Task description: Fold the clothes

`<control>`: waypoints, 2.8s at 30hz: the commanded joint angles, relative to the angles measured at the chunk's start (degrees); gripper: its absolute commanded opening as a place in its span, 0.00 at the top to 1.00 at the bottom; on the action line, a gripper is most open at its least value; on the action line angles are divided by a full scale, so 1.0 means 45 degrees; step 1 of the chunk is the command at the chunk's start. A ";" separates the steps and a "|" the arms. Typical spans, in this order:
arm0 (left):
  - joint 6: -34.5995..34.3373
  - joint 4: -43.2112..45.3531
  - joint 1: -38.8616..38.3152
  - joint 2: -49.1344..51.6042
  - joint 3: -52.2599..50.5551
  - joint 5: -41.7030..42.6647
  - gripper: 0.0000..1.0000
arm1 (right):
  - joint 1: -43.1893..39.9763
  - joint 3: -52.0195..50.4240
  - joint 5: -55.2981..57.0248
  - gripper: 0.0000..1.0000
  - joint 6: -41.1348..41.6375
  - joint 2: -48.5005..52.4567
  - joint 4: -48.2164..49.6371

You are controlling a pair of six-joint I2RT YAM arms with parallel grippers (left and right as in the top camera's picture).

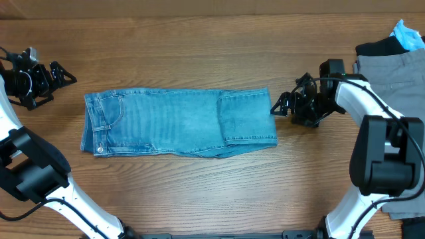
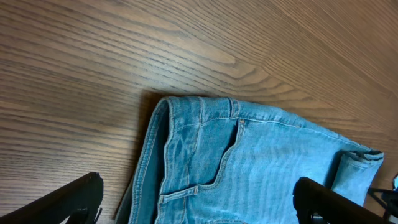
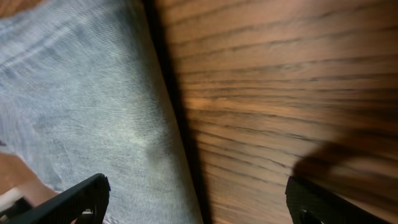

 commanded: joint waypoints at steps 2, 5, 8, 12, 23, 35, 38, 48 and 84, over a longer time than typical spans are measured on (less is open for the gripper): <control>-0.0073 0.0034 -0.0121 0.0146 0.0238 0.0019 0.00 | 0.0204 -0.0107 -0.1889 0.07 -0.0389 0.0665 0.0053; -0.0073 0.0005 -0.0121 0.0146 0.0238 0.0015 0.00 | 0.0646 -0.0117 -0.2390 0.09 -0.0379 0.0899 0.0029; -0.0073 -0.0010 -0.0121 0.0146 0.0238 0.0015 0.00 | 0.1224 -0.0117 -0.2472 0.28 -0.0272 0.1069 -0.0019; -0.0068 -0.0034 -0.0121 0.0146 0.0238 0.0015 0.00 | 0.1749 -0.0117 -0.2016 0.40 0.0534 0.1069 0.0073; -0.0073 -0.0063 -0.0121 0.0146 0.0238 0.0015 0.00 | 0.1059 0.0403 -0.0636 0.96 0.1962 0.0947 0.0180; -0.0073 -0.0058 -0.0121 0.0146 0.0238 0.0015 0.00 | 0.0544 0.1676 0.5047 0.96 0.3395 -0.1739 -0.1899; -0.0073 -0.0053 -0.0121 0.0146 0.0238 0.0015 0.00 | 0.0607 0.2278 0.5906 0.96 0.3405 -0.2395 -0.2671; -0.0078 0.0000 -0.0121 0.0146 0.0238 0.0019 0.00 | 0.3152 0.3094 0.9986 0.96 0.4493 -0.2992 -0.3327; -0.0073 -0.0010 -0.0121 0.0146 0.0238 -0.0277 0.00 | 0.6484 0.4794 0.5285 0.66 0.5955 -0.1511 -0.0126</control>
